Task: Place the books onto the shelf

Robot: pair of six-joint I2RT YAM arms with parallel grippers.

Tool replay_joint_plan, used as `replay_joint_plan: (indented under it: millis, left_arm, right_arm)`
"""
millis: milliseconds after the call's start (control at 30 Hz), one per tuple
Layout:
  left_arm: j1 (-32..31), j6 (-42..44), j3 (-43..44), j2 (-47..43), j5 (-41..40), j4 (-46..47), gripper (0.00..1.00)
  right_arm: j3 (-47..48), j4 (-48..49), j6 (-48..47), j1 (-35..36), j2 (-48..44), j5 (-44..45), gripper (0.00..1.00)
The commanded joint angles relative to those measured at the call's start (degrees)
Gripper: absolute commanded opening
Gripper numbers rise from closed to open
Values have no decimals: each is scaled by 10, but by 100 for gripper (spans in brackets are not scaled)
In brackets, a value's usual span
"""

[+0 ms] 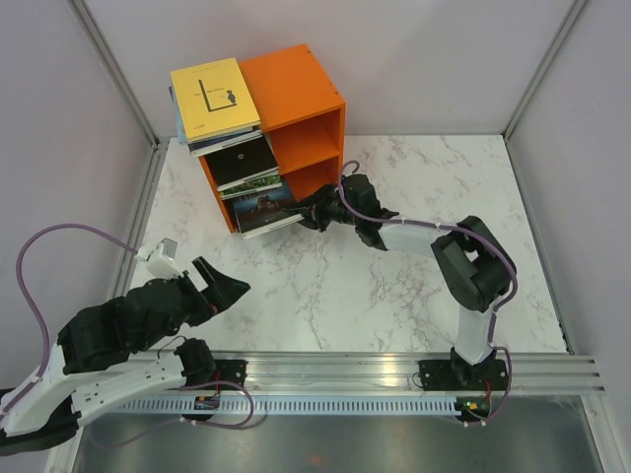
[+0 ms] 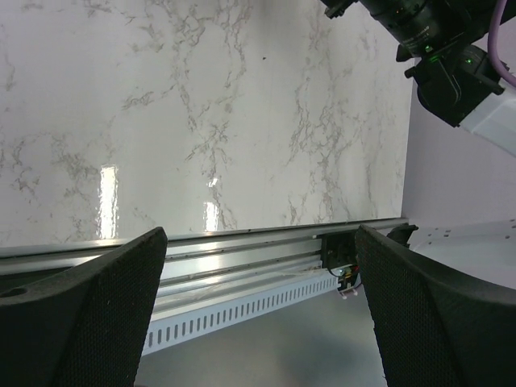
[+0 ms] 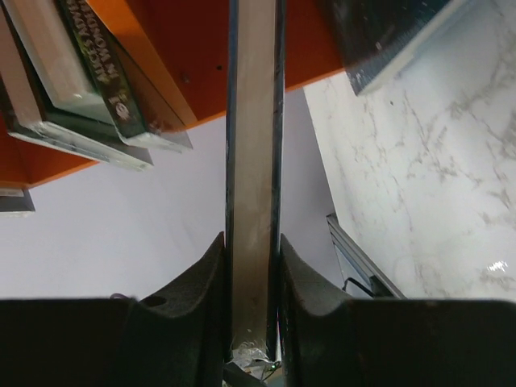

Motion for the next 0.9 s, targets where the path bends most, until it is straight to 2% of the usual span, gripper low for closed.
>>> replay_joint_plan:
  millis: [0,167,300,533,867]
  left_arm:
    - [-3,16,27,-5,-42,-50,100]
    - [-3,4,44,-19,-60,-86,100]
    - [-3,-7,57,-26,-72,-119,100]
    - [-3,-24,66,-32,-76,-150,100]
    - [-3,-25,71,-37,-78,-153,100]
  right_arm:
    - [79,147,11,-1,17,-25,0]
    - [125,195,23,-1,106,-21,0]
    - [168,272,46,-1,188,-16,0]
    - [275,235,18,-1,290,-13,0]
    - [308,185,8,1,339,-38,0]
